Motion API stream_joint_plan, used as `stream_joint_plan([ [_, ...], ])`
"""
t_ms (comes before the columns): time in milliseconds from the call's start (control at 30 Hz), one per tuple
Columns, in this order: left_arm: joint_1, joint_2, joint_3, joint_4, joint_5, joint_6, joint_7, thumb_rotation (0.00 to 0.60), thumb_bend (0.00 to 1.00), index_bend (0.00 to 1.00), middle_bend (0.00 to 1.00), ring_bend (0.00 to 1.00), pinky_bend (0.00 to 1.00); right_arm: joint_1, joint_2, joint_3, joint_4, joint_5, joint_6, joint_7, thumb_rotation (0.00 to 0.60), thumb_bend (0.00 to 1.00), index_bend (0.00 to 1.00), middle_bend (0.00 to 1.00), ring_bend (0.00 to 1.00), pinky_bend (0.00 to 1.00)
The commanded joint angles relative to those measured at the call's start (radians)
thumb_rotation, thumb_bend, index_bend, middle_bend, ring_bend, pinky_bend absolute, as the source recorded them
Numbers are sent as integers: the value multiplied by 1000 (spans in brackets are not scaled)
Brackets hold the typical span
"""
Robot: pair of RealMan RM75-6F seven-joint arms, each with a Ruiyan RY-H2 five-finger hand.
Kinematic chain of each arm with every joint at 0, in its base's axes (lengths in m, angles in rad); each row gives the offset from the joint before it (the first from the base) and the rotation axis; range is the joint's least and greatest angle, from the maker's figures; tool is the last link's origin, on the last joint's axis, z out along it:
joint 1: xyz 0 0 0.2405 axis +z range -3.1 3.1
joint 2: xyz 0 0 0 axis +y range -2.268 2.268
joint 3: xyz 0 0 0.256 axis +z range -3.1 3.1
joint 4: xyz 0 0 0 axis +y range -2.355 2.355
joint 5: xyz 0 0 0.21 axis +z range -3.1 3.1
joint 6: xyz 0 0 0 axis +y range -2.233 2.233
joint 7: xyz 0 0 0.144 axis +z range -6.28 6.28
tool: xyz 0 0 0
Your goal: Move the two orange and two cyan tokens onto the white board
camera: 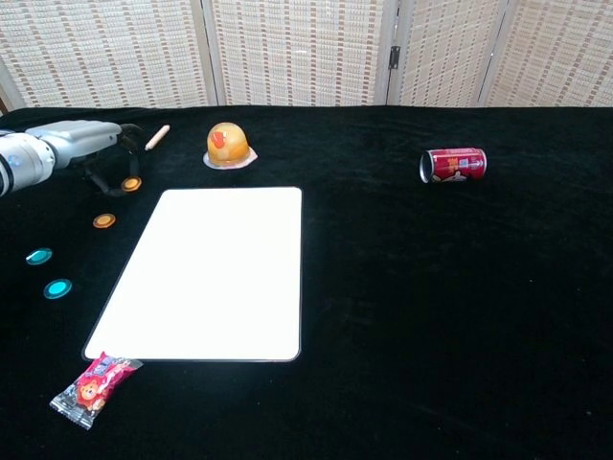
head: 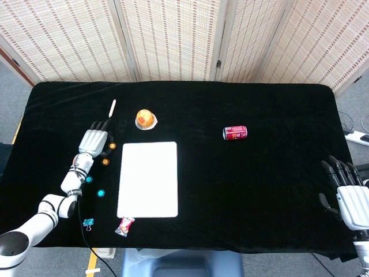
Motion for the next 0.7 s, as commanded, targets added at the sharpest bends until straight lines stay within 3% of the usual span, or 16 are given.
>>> stream_joint_plan([
  [33,3,48,19,-122,28,39,39,600,394,524,46,0,0,-1,0,0,2,0,1,2,600,459,0,0,0,0],
  [267,3,100,36,-298,33,47,108,600,394,517,46,0,0,-1,-3,-1,9,2,-1,10,600,459,0,0,0,0],
  [467,3,127,46,-387,14,38,163,600,394,501,46,0,0,-2,-3,0,14,2,-1,15,600,458,0,0,0,0],
  [567,5,143,54,-427,8,34,185,600,390,442,46,0,0,-2,-5,0,16,3,-2,17,600,460,0,0,0,0],
  [700,18,159,55,-480,2,60,192,600,289,281,42,0,0,1,-8,3,17,1,-2,17,600,459,0,0,0,0],
])
